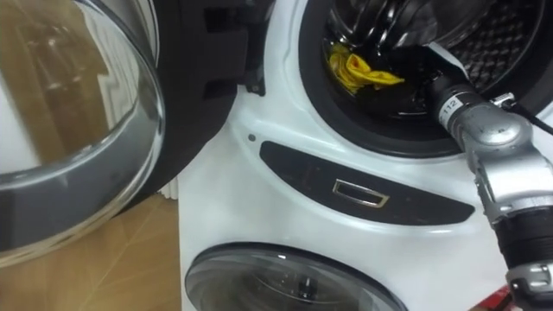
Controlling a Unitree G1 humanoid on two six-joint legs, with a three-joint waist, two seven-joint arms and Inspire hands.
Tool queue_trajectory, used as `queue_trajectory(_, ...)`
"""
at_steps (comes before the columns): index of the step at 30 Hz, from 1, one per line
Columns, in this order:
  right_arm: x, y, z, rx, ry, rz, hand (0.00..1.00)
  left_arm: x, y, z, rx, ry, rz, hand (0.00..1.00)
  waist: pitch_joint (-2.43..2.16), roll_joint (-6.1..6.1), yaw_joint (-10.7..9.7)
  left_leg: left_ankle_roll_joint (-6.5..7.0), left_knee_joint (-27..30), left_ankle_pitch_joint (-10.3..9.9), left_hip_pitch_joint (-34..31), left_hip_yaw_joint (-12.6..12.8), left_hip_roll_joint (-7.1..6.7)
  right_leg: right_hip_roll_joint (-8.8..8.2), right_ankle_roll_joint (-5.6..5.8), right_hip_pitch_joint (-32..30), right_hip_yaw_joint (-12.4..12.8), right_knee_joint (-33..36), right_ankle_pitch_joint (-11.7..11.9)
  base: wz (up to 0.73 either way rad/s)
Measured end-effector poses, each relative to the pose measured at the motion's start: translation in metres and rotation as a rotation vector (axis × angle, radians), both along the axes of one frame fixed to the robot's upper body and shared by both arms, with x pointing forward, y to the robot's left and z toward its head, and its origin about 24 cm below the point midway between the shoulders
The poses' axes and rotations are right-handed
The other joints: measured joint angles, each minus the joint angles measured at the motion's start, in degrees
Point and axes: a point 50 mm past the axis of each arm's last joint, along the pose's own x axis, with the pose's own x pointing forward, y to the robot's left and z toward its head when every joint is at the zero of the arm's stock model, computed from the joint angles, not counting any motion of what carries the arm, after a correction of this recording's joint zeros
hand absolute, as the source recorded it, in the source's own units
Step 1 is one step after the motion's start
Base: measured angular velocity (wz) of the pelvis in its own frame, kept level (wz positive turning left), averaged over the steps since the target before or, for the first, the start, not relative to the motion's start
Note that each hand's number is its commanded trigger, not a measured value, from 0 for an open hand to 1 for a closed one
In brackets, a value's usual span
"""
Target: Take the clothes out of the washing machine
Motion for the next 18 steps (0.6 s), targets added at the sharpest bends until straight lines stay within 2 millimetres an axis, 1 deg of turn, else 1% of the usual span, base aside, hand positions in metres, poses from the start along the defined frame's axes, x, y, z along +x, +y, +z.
queue_trajectory(2,0.000,0.001,0.000,-0.022,0.002,0.016,1.00,0.000,0.003,0.001,0.005,-0.002,-0.003,0.00,0.00,-0.14,0.0,-0.01,0.0,0.0,0.3,0.1,-0.01,0.01,0.03,0.7,0.0,-0.7,-0.1,0.00)
queue_trajectory(3,0.000,0.002,0.001,-0.027,-0.004,0.022,1.00,0.003,0.003,0.001,0.007,-0.013,-0.008,0.00,0.34,-0.21,0.0,-0.02,-0.1,0.0,0.6,0.1,0.07,0.07,0.01,1.0,0.1,-0.8,-0.1,0.00)
queue_trajectory(4,0.000,0.002,0.001,-0.032,-0.006,0.026,1.00,0.005,0.003,0.001,0.005,-0.023,-0.013,0.00,0.55,-0.13,0.2,-0.16,-0.2,-0.1,0.9,0.1,0.22,0.21,-0.02,1.2,0.3,-0.7,-0.1,0.00)
queue_trajectory(7,0.000,0.002,0.000,-0.036,-0.010,0.040,1.00,0.008,0.003,0.001,0.002,-0.043,-0.022,0.00,0.50,-0.20,0.3,-0.48,-0.5,-0.3,1.0,0.3,0.63,0.66,-0.06,1.2,0.5,-0.7,-0.1,-0.03)
queue_trajectory(12,0.000,0.004,0.001,-0.038,-0.011,0.068,1.00,0.010,0.001,0.001,-0.002,-0.051,-0.045,0.00,0.47,-0.24,0.3,-0.49,-0.5,-0.3,1.2,0.3,0.70,0.76,-0.42,1.2,0.5,-0.7,-0.4,0.00)
queue_trajectory(18,0.000,0.004,0.000,-0.021,-0.012,0.068,1.00,0.012,0.000,0.001,-0.004,-0.064,-0.052,0.00,0.42,-0.31,0.3,-0.64,-0.7,-0.3,1.0,0.2,0.71,0.78,-0.44,1.2,0.7,-0.7,-0.4,0.00)
